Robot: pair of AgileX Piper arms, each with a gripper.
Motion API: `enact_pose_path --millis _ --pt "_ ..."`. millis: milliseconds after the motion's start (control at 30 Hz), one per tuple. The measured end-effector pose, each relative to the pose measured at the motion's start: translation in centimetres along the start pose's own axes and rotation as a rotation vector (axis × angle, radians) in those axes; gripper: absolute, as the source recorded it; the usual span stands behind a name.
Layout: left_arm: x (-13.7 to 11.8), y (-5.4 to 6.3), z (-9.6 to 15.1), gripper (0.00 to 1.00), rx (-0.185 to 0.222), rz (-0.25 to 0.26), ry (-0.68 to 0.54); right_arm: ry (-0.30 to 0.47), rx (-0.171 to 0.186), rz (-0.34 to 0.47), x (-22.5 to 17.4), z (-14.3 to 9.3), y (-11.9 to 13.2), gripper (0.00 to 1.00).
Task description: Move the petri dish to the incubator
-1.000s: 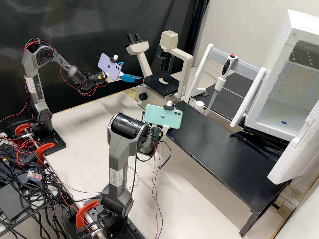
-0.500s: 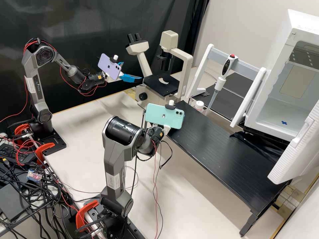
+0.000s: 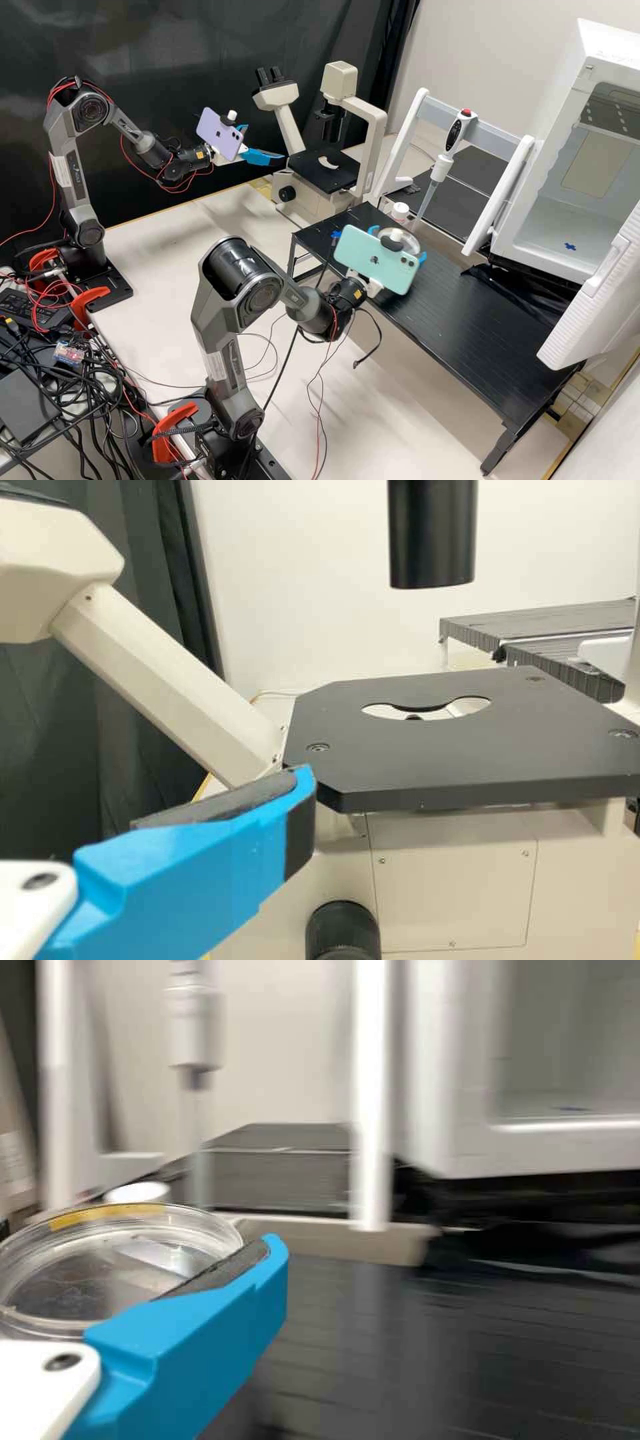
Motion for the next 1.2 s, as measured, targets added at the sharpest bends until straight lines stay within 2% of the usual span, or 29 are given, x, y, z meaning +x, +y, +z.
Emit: enact_pose_path --millis 167,400,533,633,1000,1200 --pt "0.0 0.0 0.0 1.00 0.000 0.000 0.000 -0.072 0.018 0.094 1.0 2.7 3.1 0.00" --pt "0.0 0.0 0.0 1.00 0.000 0.000 0.000 -0.096 -0.005 0.185 3.2 4.2 6.7 0.00" --pt "0.0 0.0 0.0 1.00 0.000 0.000 0.000 -0.137 -0.025 0.242 5.2 4.8 9.1 0.00" --pt "0.0 0.0 0.0 1.00 0.000 0.000 0.000 -0.170 -0.015 0.281 6.8 5.2 10.8 0.00" --pt "0.0 0.0 0.0 1.00 0.000 0.000 0.000 -0.319 -0.002 0.309 12.8 7.1 14.8 0.00" --pt "0.0 0.0 0.0 1.00 0.000 0.000 0.000 -0.357 -0.004 0.308 16.8 7.1 16.1 0.00"
